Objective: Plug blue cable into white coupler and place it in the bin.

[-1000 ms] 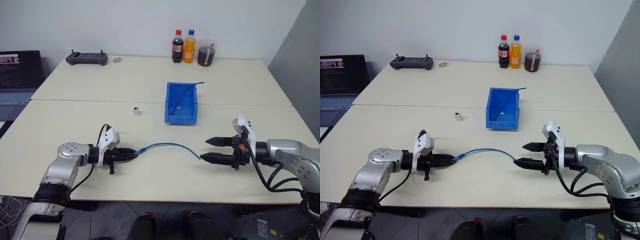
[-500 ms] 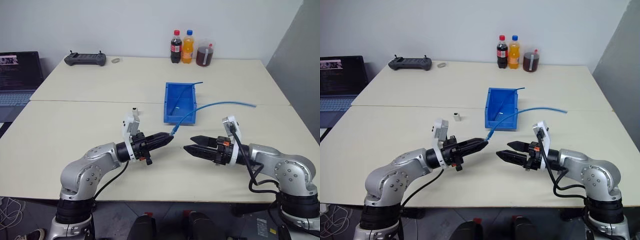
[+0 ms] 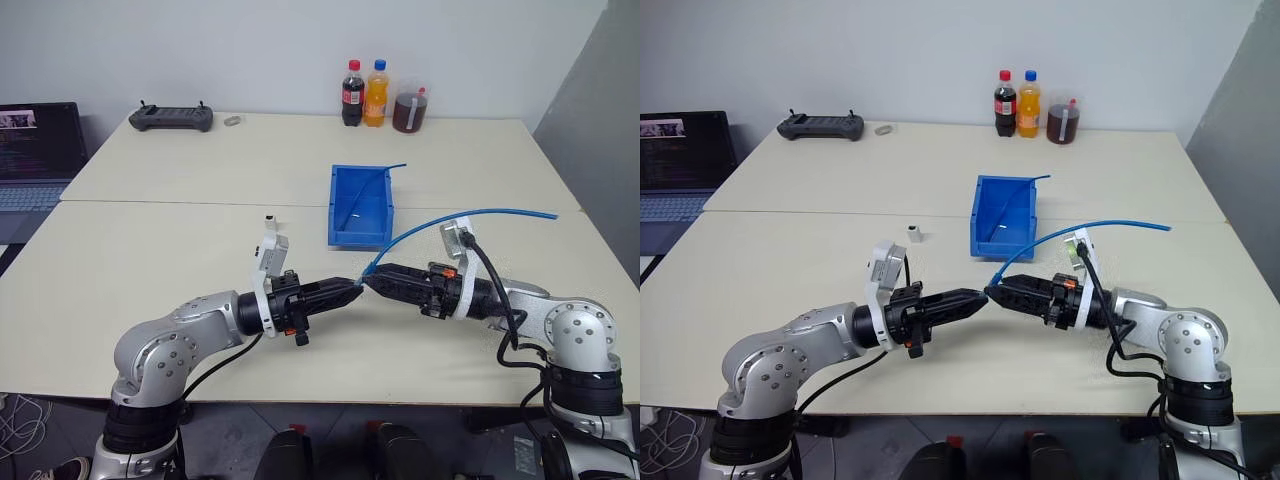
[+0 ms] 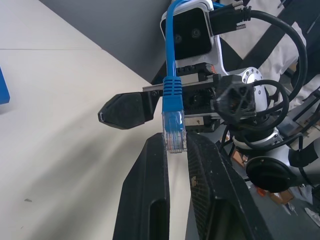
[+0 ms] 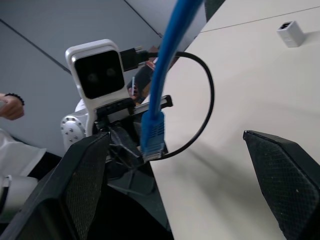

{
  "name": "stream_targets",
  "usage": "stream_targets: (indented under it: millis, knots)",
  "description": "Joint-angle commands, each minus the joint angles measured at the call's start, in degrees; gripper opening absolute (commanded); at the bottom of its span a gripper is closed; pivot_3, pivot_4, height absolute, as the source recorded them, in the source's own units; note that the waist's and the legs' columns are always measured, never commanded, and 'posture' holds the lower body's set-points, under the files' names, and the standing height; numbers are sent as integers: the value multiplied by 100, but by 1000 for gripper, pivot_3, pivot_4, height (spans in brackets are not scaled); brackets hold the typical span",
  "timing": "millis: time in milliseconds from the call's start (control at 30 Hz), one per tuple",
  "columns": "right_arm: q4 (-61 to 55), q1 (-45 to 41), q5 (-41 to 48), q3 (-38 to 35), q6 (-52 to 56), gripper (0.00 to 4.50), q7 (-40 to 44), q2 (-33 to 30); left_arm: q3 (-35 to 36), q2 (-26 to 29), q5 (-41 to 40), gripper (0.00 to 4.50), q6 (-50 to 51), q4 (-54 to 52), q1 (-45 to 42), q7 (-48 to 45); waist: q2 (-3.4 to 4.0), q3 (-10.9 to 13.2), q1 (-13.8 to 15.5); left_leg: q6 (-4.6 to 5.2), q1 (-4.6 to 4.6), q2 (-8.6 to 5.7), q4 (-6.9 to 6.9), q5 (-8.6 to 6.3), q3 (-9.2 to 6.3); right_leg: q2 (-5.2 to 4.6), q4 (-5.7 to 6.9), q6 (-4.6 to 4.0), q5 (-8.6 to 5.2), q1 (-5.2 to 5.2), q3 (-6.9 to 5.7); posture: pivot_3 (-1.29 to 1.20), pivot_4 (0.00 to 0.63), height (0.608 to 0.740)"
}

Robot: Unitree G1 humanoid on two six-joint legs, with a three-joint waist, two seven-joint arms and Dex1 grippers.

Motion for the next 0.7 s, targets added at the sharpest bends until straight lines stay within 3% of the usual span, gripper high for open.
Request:
stream_targets:
  millis: [33, 167, 300, 700]
  knots:
    - [-158, -99, 317, -55, 0, 4500, -84, -30, -20, 24, -141, 255, -36, -96, -99, 29, 0, 0, 0, 0, 0, 0, 0, 0, 0, 0, 0, 1, 0, 0, 0, 0, 150, 740]
    - [-148, -112, 413, -7, -19, 4500, -120, -65, -78, 53, -82, 255, -95, -56, -108, -7, 0, 0, 0, 0, 0, 0, 0, 0, 0, 0, 0, 3, -2, 0, 0, 0, 150, 740]
    - [-152, -111, 484, 15, -24, 3941, -101, -89, -90, 57, -114, 255, -93, -43, -123, -5, 0, 0, 0, 0, 0, 0, 0, 0, 1, 0, -1, 3, -2, 0, 1, 0, 150, 740]
    - [-205, -37, 540, 100, -85, 1216, -35, -215, -105, 82, -158, 255, -58, -68, -126, -10, 0, 0, 0, 0, -1, 0, -1, 0, 0, 0, -2, 22, -13, 0, 1, 0, 150, 740]
